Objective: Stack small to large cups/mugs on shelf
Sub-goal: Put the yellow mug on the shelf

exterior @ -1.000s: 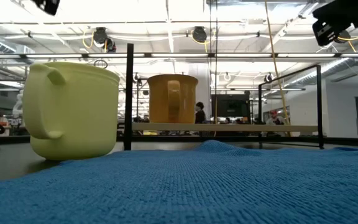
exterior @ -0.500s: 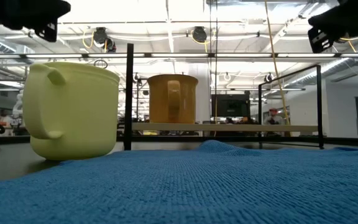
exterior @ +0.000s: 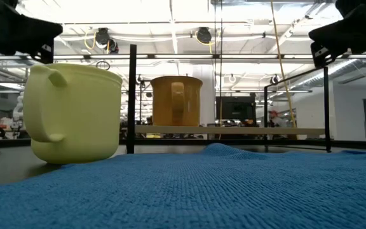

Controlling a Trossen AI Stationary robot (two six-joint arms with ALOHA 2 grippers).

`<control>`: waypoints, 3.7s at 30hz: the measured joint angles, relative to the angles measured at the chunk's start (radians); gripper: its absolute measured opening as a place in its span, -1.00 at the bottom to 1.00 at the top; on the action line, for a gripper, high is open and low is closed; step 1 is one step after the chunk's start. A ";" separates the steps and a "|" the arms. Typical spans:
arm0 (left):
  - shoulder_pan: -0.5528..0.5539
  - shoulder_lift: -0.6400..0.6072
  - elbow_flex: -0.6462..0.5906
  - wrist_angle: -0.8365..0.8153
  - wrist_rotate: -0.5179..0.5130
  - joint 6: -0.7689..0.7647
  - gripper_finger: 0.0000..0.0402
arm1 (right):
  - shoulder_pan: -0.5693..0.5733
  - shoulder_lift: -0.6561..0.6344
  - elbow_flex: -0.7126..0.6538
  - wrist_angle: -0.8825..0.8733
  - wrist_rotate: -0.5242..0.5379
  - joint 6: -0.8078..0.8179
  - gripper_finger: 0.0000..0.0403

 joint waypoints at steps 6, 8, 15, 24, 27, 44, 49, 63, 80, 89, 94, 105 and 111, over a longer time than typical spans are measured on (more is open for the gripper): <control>0.000 0.002 0.000 0.011 0.002 0.006 -0.98 | 0.000 0.000 -0.004 0.006 0.000 -0.005 -1.00; 0.000 0.002 0.000 0.014 0.003 0.012 -0.99 | 0.000 0.000 -0.004 0.006 0.000 -0.007 -1.00; 0.000 0.002 0.000 0.013 0.003 0.016 -0.96 | 0.000 0.000 -0.004 0.004 0.000 -0.050 -1.00; 0.000 0.002 0.000 0.006 0.002 0.019 -0.96 | 0.000 0.000 -0.004 0.003 -0.001 -0.072 -1.00; 0.000 0.002 0.000 -0.025 0.001 0.023 -0.91 | 0.000 0.000 -0.004 0.003 -0.002 -0.073 -1.00; 0.000 0.002 0.001 -0.032 0.044 -0.024 -0.99 | -0.001 0.000 -0.004 -0.004 -0.039 -0.096 -1.00; 0.000 0.002 0.001 -0.032 0.052 -0.003 -0.98 | 0.000 0.000 -0.004 0.012 -0.090 -0.104 -1.00; 0.000 0.002 0.001 -0.033 0.051 0.005 -0.99 | 0.014 -0.006 -0.004 0.055 -0.031 -0.107 -1.00; 0.001 0.002 0.001 -0.028 0.051 0.004 -0.98 | 0.051 -0.006 -0.004 0.232 -0.209 -0.066 -1.00; 0.001 0.002 0.001 -0.029 0.051 0.000 -0.93 | 0.051 -0.006 -0.004 0.213 -0.056 -0.119 -1.00; 0.001 0.002 0.001 -0.031 0.051 -0.001 -0.98 | 0.051 -0.006 -0.004 0.174 -0.047 -0.133 -1.00; 0.041 0.002 0.012 -0.052 0.046 -0.068 -0.99 | 0.051 -0.006 -0.004 0.107 -0.046 -0.123 -1.00; 0.047 0.002 0.146 -0.231 0.110 -0.067 -0.99 | 0.051 -0.005 -0.004 0.107 -0.046 -0.122 -1.00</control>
